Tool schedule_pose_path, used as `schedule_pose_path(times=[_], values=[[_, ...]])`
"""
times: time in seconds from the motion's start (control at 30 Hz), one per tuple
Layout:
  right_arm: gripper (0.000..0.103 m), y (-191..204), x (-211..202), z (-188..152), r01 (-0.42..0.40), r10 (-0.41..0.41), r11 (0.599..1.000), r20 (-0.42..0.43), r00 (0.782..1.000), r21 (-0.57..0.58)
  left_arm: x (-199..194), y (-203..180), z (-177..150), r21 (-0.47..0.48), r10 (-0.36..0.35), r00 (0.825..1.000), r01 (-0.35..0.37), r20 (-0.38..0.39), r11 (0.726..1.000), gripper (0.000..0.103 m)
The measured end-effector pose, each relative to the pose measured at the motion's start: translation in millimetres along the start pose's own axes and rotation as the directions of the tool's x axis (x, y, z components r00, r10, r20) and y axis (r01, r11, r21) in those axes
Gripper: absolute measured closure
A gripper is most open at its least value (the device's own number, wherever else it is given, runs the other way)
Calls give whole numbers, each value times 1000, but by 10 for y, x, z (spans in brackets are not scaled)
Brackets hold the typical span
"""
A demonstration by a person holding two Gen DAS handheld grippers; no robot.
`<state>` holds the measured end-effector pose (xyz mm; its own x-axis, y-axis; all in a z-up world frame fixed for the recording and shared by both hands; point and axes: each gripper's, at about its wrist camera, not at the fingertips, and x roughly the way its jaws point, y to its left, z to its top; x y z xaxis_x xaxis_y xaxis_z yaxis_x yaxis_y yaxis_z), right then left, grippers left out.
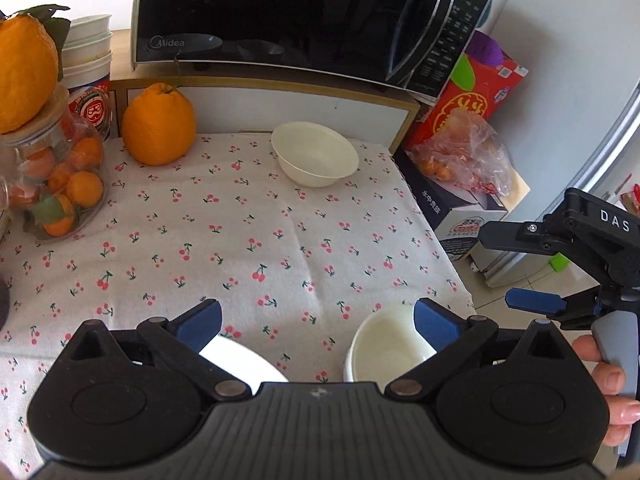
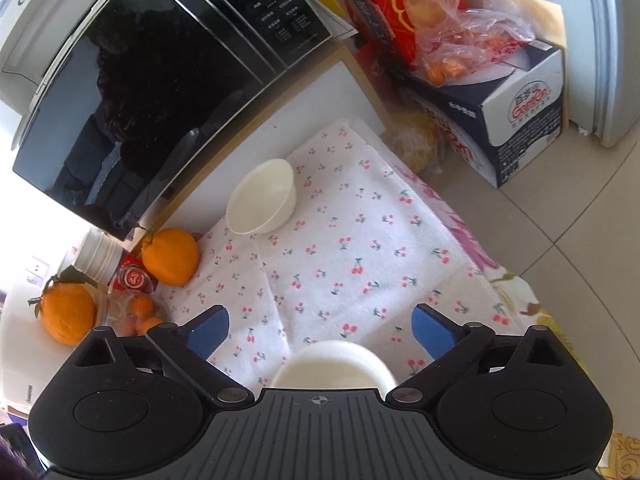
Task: Organize plates and bowls
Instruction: 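Move both grippers to the small cream bowl by the microwave and close, then lift the cream bowl with both grippers and carry it to the nested bowls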
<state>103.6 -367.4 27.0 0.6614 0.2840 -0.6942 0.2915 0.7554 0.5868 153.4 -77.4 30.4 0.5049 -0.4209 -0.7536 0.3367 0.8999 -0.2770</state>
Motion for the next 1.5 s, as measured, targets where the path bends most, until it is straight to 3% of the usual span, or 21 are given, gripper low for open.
schedule_pose_path(times=[0.37,0.5,0.73,0.87,0.93,1.03,1.3,1.5], values=[[4,98,640,522,-109,110,993,-40,993,34,282,228,681,-32,71,997,-70,38,997,0],[4,54,931,695,-175,179,983,-76,981,53,535,338,906,-50,36,997,-32,72,998,1],[4,-122,1409,901,-296,305,946,-52,951,129,1051,415,1139,-6,33,995,-33,94,999,1],[4,-281,1654,892,-387,398,900,-16,917,200,1309,457,1167,-13,-20,996,21,82,1000,12],[4,-297,1763,885,-385,399,899,-25,917,209,1416,482,1167,-27,-44,996,46,73,999,20],[12,-261,1832,885,-372,382,912,-28,924,174,1543,523,1193,-60,-75,995,80,71,995,34],[59,-175,1804,849,-362,364,921,7,931,142,1638,557,1180,-113,-112,991,120,80,986,67],[76,-186,1852,865,-331,331,934,23,943,133,1705,533,1169,-135,-89,993,99,79,986,88]])
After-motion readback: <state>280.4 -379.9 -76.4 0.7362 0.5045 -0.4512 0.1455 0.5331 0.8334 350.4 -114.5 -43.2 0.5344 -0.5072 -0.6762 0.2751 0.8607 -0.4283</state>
